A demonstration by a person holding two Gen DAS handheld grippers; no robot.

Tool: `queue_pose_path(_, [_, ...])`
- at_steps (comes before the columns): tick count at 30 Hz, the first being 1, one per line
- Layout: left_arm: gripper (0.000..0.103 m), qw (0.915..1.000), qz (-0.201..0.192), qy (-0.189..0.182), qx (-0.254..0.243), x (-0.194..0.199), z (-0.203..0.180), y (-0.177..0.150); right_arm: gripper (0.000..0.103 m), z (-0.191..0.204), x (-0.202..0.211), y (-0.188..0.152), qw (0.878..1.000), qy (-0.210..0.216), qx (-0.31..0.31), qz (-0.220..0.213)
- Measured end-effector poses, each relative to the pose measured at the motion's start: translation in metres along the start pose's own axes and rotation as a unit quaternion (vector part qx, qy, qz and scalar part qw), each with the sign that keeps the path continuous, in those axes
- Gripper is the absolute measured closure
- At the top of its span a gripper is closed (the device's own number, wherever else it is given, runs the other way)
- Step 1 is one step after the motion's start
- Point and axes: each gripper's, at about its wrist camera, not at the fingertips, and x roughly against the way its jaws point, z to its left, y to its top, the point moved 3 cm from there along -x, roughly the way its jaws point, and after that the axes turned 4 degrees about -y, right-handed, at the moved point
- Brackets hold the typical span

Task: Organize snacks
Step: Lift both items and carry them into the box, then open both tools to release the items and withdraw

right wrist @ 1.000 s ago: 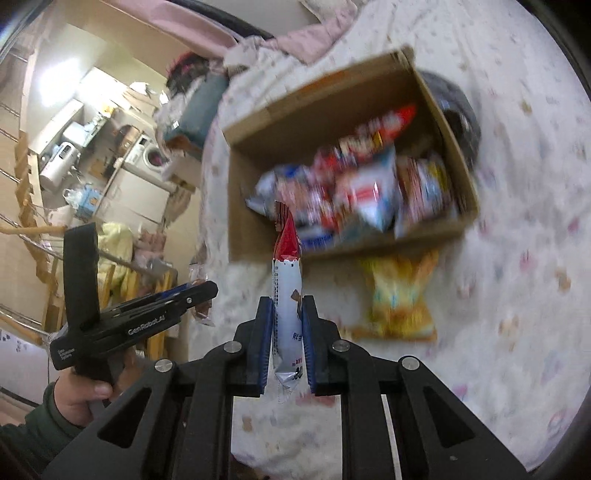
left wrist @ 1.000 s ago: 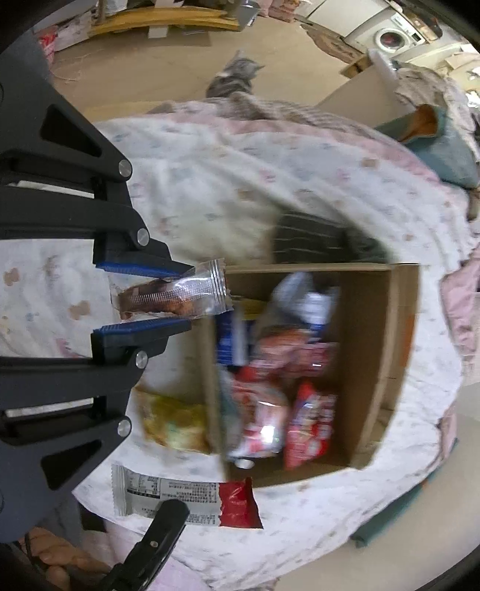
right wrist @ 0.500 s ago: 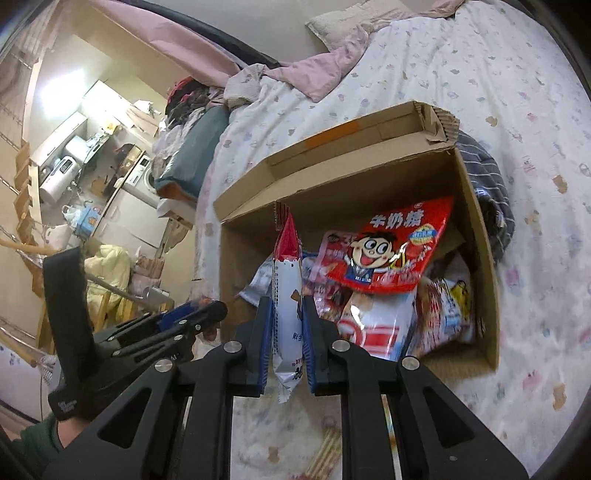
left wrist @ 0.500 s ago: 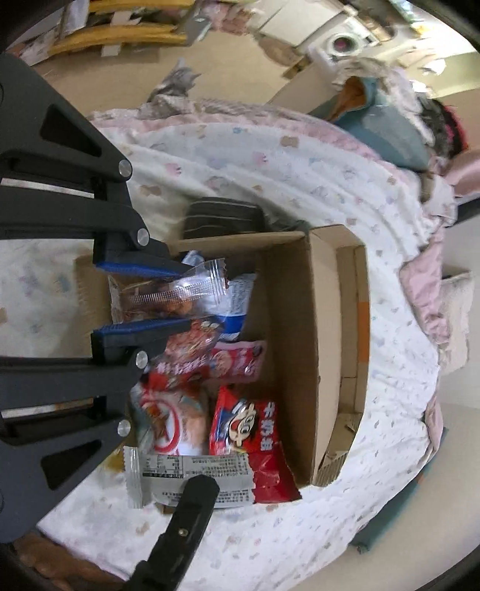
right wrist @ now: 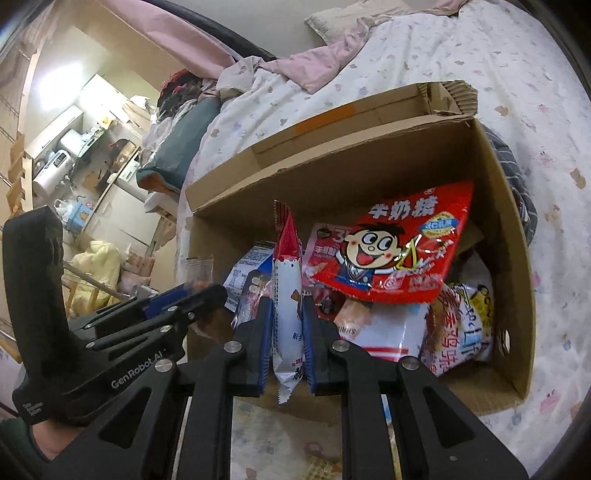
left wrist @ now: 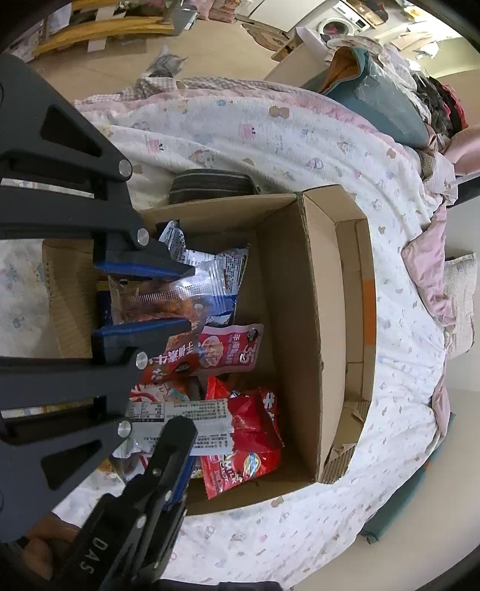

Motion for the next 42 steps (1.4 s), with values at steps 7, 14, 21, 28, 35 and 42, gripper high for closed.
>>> queue_pose_path(7, [0.085,0.9998,0.017,-0.009,0.003,-0.007,-0.001,-0.006,0.086,-0.003,-0.009,0.003,1.000,-0.006,-0.005,0.007])
queue_pose_path(14, [0.084,0.9998,0.017,-0.010,-0.004,-0.005,-0.006,-0.010,0.086,-0.006,-0.010,0.006,1.000,-0.005,-0.008,0.009])
queue_pose_path(21, [0.063,0.9997,0.021,-0.013,-0.005,-0.004,-0.009,-0.013,0.086,-0.007,-0.004,0.006,1.000,-0.008,-0.006,-0.001])
queue_pose_path(28, [0.039,1.0000,0.001,-0.008,0.001,0.005,-0.006,-0.008,0.086,-0.010,-0.002,0.006,1.000,-0.007,-0.011,-0.005])
queue_pose_path(35, [0.039,0.9999,-0.002,-0.007,0.009,0.008,-0.001,-0.006,0.083,-0.009,0.004,0.007,1.000,0.004,-0.010,-0.015])
queue_pose_path(42, [0.039,0.9997,-0.016,-0.006,0.017,0.014,0.003,-0.002,0.083,-0.003,0.009,0.007,1.000,0.014,0.000,-0.019])
